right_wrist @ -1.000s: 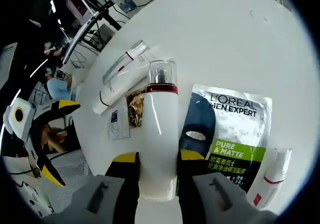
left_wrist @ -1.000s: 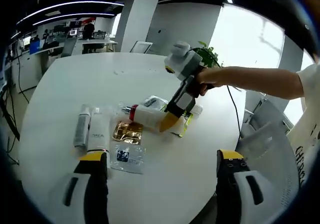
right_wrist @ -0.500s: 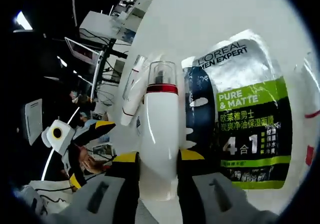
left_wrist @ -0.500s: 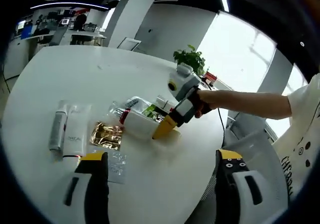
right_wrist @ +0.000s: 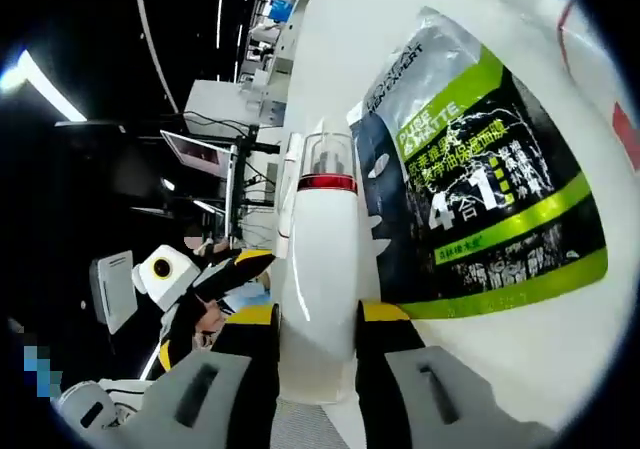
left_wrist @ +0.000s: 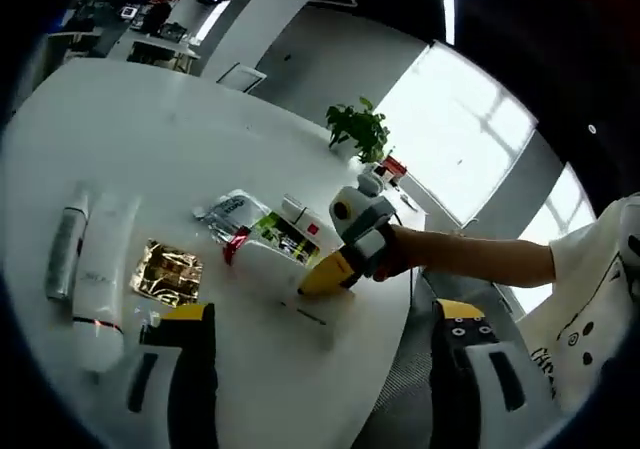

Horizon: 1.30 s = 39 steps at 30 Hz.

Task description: Arrange the skincare products in the storage area until every visible bottle or jar stands upright without overlapping.

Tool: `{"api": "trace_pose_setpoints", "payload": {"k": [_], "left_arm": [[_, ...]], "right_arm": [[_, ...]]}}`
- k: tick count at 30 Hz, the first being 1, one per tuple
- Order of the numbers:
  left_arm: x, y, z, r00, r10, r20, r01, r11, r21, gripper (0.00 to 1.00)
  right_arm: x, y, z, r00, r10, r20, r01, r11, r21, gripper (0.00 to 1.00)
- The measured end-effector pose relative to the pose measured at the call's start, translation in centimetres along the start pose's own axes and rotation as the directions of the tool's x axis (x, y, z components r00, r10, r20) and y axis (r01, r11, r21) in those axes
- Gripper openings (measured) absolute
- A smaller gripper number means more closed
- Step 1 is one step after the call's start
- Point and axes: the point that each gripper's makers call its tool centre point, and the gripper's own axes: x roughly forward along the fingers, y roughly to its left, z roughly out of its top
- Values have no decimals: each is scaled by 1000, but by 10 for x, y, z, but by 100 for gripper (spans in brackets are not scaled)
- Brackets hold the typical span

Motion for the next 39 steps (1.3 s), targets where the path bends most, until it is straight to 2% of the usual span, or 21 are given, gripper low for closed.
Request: {"api": "trace_pose_setpoints", "payload": {"k": [3, 5, 7, 9, 14, 19, 23, 29, 34, 37, 39], "left_arm": [[2, -6, 2, 998, -53, 13, 54, 998, -28, 84], [4, -8, 7, 996, -83, 42, 87, 991, -103, 84], [4, -7, 19, 989, -104, 107, 119, 981, -152, 84], [3, -7, 27, 983, -112, 144, 137, 975, -176, 84], [6, -5, 30, 982, -107, 154, 136, 972, -193, 82], [9, -9, 37, 976, -124, 180, 161, 965, -206, 76], [11, -13, 40, 971, -145, 190, 184, 960, -209, 75], [10, -22, 52, 954, -176, 244, 227, 953, -200, 60], [13, -27, 53, 948, -201, 247, 258, 940, -223, 56], [14, -33, 58, 932, -232, 277, 299, 925, -233, 50], [16, -37, 60, 928, -243, 282, 313, 920, -235, 48]], "right_arm": [[-3, 12, -4, 998, 55, 5, -55, 998, -7, 28], [-5, 24, -8, 997, 83, 9, -83, 996, -21, 28], [-6, 32, -12, 995, 97, 5, -97, 995, -38, 28], [-6, 42, -19, 993, 122, -1, -122, 991, -52, 28], [-6, 64, -30, 985, 172, -8, -172, 981, -89, 28], [-5, 77, -39, 979, 201, -15, -201, 973, -114, 28], [-6, 92, -43, 971, 238, -9, -237, 962, -138, 28], [-12, 105, -45, 962, 274, 6, -269, 947, -175, 28], [-19, 113, -48, 954, 300, 20, -291, 938, -190, 28], [-23, 115, -49, 950, 310, 36, -297, 934, -198, 28], [-26, 115, -48, 949, 313, 48, -297, 933, -203, 28]]}}
